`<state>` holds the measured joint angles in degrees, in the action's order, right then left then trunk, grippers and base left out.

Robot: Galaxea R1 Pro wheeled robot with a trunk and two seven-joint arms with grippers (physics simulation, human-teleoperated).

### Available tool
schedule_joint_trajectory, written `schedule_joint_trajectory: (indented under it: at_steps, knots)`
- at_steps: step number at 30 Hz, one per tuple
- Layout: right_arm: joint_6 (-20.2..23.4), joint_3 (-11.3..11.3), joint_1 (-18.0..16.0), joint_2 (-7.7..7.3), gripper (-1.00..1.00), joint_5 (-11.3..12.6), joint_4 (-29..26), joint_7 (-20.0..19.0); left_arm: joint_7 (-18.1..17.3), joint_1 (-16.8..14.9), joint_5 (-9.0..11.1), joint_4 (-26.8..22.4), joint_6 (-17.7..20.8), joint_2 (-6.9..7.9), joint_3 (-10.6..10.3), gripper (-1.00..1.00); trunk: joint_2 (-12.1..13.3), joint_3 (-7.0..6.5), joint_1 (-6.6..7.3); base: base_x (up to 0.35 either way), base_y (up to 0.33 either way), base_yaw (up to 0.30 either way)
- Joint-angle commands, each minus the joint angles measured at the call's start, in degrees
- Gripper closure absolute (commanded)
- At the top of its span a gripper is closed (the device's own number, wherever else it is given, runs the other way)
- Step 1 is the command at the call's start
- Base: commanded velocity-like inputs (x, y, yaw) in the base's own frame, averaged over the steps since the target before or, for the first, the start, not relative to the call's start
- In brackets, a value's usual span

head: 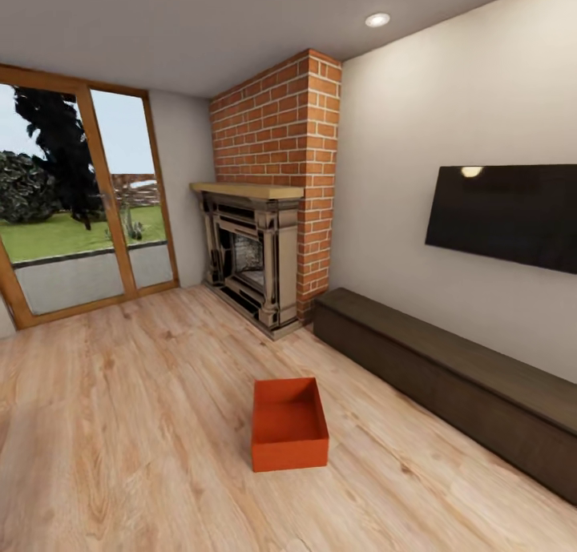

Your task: Move the two storage containers from the living room to the garage. In the garage, place one container on the floor and stack the other container on top of it (either order is fine).

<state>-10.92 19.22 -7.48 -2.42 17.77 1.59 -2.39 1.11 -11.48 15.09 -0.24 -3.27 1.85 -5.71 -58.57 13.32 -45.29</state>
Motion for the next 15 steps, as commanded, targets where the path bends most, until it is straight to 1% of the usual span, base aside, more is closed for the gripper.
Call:
schedule_joint_trajectory:
  at_steps: [1, 15]
  knots:
    - [-0.29, 0.47, -0.07, 0.02, -1.0, 0.6, 0.17, -0.25, 0.12, -0.04, 0.46, 0.01, -0.16, 0.0, -0.51, -1.0, -0.05, 0.07, -0.04, 0.326, 0.0, 0.0]
    - [-0.23, 0.57, -0.07, 0.05, -1.0, 0.58, 0.17, -0.25, 0.12, -0.04, 0.46, 0.06, -0.08, 0.0, -0.5, -1.0, -0.05, 0.07, -0.04, 0.326, 0.0, 0.0]
